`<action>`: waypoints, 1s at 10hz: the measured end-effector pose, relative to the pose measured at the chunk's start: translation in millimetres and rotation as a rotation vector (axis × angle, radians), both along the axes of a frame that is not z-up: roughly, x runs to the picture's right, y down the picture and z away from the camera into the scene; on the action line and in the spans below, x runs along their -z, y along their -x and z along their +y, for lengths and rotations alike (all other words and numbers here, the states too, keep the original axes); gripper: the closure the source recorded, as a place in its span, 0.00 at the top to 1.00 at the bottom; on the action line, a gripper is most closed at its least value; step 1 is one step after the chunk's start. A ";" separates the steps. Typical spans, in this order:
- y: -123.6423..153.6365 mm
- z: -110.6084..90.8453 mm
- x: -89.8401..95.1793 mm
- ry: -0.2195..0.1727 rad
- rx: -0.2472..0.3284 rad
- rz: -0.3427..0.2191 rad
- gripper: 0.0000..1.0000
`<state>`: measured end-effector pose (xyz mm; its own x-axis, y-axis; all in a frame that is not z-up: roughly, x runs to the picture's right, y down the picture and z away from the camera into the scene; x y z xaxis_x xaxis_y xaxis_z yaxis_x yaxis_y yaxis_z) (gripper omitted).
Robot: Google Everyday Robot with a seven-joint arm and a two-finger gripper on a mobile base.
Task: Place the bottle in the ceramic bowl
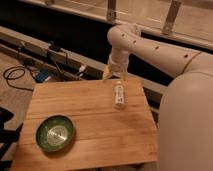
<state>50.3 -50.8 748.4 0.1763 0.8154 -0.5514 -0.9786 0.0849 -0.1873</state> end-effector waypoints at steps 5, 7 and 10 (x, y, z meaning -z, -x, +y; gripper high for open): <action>30.1 -2.6 -19.3 -0.064 0.085 0.077 0.65; 38.8 -3.0 -42.1 -0.057 0.126 0.141 0.65; 11.2 8.6 -80.0 0.000 0.086 0.227 0.65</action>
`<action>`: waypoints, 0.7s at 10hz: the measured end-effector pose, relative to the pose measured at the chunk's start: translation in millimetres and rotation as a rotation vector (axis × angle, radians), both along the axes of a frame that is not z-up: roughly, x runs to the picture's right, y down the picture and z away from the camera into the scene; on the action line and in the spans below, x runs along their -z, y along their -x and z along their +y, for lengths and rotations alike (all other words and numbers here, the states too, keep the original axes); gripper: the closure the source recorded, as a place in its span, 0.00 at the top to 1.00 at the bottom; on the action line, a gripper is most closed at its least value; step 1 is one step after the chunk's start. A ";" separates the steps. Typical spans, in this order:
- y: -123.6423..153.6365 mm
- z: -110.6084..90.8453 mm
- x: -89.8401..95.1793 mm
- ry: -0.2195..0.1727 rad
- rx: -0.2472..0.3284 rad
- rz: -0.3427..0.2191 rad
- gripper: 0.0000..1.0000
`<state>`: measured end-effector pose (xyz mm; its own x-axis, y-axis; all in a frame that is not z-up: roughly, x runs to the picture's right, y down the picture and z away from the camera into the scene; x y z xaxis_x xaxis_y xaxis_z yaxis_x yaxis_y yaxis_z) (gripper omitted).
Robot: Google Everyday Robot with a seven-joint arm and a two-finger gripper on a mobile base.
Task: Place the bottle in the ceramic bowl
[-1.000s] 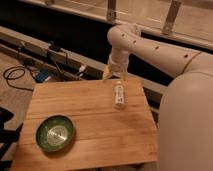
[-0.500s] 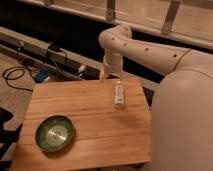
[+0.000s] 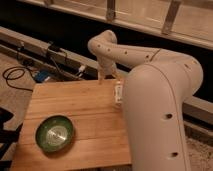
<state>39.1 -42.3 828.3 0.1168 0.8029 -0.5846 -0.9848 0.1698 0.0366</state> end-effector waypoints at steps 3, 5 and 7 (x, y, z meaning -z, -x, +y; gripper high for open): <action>-56.4 13.2 -9.5 0.024 -0.098 0.074 0.65; -94.2 32.3 -14.2 0.063 -0.161 0.128 0.65; -105.8 58.6 -21.1 0.113 -0.208 0.143 0.65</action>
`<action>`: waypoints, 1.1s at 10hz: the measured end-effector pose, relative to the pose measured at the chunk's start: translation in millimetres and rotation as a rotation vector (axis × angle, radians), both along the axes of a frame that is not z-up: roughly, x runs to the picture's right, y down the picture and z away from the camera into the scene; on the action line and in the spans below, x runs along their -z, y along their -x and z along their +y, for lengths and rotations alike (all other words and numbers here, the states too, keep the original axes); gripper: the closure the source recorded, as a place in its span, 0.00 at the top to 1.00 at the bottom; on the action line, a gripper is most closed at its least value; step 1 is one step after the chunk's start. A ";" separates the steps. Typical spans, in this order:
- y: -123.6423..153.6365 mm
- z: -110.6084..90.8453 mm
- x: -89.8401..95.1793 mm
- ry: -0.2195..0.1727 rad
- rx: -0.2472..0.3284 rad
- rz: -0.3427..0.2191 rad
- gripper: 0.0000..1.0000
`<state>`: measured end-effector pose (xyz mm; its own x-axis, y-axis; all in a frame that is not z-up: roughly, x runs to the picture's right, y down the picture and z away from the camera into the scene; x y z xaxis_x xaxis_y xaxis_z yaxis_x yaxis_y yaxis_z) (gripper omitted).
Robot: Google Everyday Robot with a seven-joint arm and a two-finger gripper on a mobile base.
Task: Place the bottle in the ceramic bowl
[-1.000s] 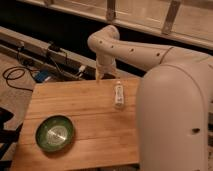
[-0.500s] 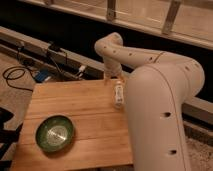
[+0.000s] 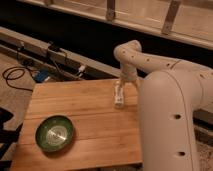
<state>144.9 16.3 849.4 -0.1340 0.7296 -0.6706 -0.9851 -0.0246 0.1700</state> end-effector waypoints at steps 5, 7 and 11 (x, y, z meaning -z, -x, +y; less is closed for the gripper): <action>7.3 12.5 1.8 0.015 -0.012 -0.025 0.65; 12.0 9.8 4.6 0.007 -0.004 -0.053 0.65; 62.5 -2.5 0.8 0.010 0.031 -0.192 0.65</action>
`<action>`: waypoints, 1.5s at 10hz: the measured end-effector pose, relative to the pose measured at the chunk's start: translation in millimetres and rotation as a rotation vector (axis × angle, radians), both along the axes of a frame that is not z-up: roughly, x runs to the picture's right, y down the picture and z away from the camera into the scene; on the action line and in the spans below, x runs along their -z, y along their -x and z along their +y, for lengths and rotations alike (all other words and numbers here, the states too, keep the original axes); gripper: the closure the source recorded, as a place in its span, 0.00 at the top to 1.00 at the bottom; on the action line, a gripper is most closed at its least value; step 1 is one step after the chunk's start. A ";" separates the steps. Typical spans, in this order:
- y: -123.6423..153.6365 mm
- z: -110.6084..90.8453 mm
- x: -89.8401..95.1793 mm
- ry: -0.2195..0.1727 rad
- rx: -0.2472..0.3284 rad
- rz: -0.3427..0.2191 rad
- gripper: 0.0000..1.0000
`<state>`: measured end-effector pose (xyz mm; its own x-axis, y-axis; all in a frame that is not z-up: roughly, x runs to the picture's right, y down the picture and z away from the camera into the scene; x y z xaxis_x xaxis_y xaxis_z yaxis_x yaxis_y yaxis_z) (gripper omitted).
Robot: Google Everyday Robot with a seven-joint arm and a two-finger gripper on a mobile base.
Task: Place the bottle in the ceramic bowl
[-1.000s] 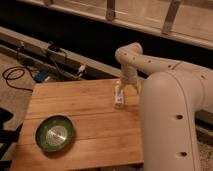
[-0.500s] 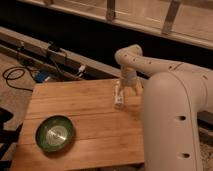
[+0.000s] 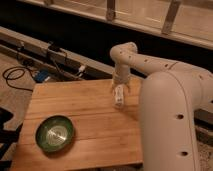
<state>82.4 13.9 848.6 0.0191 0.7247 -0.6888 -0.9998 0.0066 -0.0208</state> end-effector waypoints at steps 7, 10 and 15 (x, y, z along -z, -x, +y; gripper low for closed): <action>-8.3 36.2 -31.3 0.083 0.017 0.014 0.65; -12.8 50.3 -40.2 0.126 0.017 0.020 0.65; -22.5 85.0 -73.6 0.218 -0.097 -0.020 0.65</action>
